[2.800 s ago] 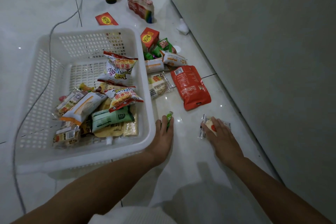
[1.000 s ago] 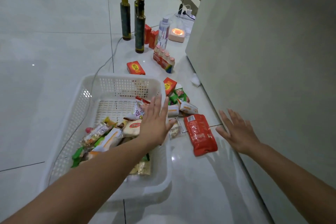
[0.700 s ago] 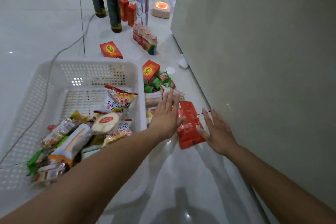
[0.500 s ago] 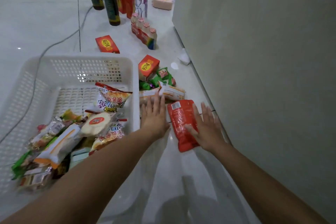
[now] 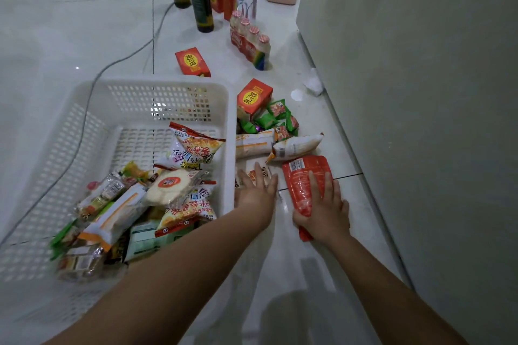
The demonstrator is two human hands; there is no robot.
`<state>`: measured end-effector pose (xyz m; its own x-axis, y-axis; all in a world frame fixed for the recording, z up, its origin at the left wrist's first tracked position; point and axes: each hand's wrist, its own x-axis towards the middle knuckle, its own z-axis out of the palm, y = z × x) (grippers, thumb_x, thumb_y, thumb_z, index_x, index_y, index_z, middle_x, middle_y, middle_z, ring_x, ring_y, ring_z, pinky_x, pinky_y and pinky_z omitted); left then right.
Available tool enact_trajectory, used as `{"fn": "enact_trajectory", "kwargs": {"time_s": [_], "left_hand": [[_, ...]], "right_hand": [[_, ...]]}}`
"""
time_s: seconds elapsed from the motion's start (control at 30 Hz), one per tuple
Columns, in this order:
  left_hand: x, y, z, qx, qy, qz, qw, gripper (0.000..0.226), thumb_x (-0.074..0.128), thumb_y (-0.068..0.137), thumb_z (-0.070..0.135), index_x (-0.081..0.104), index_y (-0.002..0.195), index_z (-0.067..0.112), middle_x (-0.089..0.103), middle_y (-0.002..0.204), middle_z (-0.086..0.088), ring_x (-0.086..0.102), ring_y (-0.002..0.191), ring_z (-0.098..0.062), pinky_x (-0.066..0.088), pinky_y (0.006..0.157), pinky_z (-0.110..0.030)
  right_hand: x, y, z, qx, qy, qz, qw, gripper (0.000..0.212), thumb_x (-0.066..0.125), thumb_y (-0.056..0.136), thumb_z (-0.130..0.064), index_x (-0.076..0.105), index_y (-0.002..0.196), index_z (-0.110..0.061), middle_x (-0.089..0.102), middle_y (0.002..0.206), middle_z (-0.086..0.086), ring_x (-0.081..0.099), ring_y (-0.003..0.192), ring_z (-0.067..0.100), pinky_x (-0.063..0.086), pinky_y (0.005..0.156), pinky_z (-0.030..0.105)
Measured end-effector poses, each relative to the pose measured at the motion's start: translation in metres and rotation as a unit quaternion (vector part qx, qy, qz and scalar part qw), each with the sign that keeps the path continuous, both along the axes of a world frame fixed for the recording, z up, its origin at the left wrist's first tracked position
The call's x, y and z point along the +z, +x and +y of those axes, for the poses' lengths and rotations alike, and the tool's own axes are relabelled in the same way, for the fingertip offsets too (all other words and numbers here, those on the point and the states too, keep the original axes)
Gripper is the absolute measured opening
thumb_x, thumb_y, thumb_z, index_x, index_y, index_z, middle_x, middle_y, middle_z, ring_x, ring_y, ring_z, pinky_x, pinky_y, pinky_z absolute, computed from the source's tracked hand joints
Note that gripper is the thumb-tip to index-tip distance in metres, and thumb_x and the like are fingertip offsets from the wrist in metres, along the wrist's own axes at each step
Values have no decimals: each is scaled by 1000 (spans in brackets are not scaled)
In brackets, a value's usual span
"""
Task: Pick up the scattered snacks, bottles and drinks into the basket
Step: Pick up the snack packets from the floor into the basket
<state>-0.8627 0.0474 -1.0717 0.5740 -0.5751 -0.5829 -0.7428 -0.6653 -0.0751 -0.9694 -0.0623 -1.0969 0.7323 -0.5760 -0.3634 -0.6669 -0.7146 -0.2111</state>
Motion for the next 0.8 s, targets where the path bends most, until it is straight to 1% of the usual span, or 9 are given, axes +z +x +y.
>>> {"fn": "enact_trajectory", "kwargs": {"time_s": [0.1, 0.17, 0.23, 0.33, 0.43, 0.53, 0.6, 0.67, 0.8], "left_hand": [[4, -3, 1, -7, -16, -7, 1000, 85, 53, 92, 14, -8, 152, 17, 2, 153, -27, 19, 133, -56, 48, 91, -53], [5, -5, 4, -17, -33, -3, 999, 83, 57, 89, 15, 2, 151, 18, 18, 147, -25, 33, 126, -52, 51, 87, -51], [12, -7, 9, -27, -80, 3, 996, 80, 59, 88, 18, 9, 149, 20, 27, 142, -21, 40, 121, -45, 52, 84, -49], [35, -8, 17, -76, -161, 4, 984, 82, 60, 88, 22, 8, 150, 20, 27, 146, -16, 38, 123, -38, 45, 89, -47], [66, -5, 26, -125, -264, -7, 956, 83, 59, 88, 27, 6, 151, 25, 23, 149, -12, 31, 129, -35, 39, 98, -50], [95, 11, 41, -108, -334, -67, 934, 84, 56, 89, 35, -1, 151, 33, 15, 156, -7, 20, 138, -33, 30, 106, -53], [114, 31, 59, -76, -333, -123, 932, 84, 54, 90, 39, -4, 151, 34, 12, 157, -6, 20, 139, -33, 28, 107, -53], [126, 55, 86, -35, -309, -169, 935, 82, 53, 91, 41, -2, 151, 33, 14, 157, -6, 22, 137, -34, 28, 107, -51], [137, 94, 150, 59, -265, -204, 941, 78, 54, 91, 36, 4, 151, 32, 16, 156, -7, 23, 136, -35, 26, 105, -54]], "right_hand": [[4, -1, 9, -26, -16, 16, 999, 103, 65, 74, -45, -5, 147, -28, -10, 157, 8, -4, 144, 35, 17, 112, 57], [7, -9, 17, -32, -32, 30, 999, 99, 65, 76, -41, -2, 147, -27, -4, 157, 10, 2, 143, 36, 21, 111, 56], [8, -21, 24, -35, -52, 45, 997, 97, 65, 79, -40, -2, 148, -26, 0, 156, 13, 9, 141, 37, 26, 110, 54], [12, -38, 28, -69, -50, 65, 994, 92, 60, 84, -41, -4, 149, -31, 2, 156, 12, 17, 138, 37, 33, 107, 52], [27, -49, 24, -82, -11, 56, 995, 84, 55, 86, -33, -1, 149, -36, 7, 157, 8, 26, 131, 37, 36, 103, 49], [52, -48, 19, -78, 0, 37, 996, 74, 51, 89, -32, 8, 149, -38, 13, 157, 3, 31, 129, 38, 35, 104, 46], [73, -38, 20, -62, 0, 7, 998, 70, 46, 86, -35, 13, 148, -40, 19, 157, 2, 34, 130, 39, 35, 104, 46], [97, -20, 25, -43, 3, -29, 999, 71, 46, 83, -35, 17, 147, -42, 27, 155, 2, 37, 129, 37, 35, 104, 45], [150, 32, 50, 8, 2, -95, 995, 73, 47, 78, -52, 22, 146, -43, 35, 150, 0, 39, 128, 35, 36, 104, 44]]}}
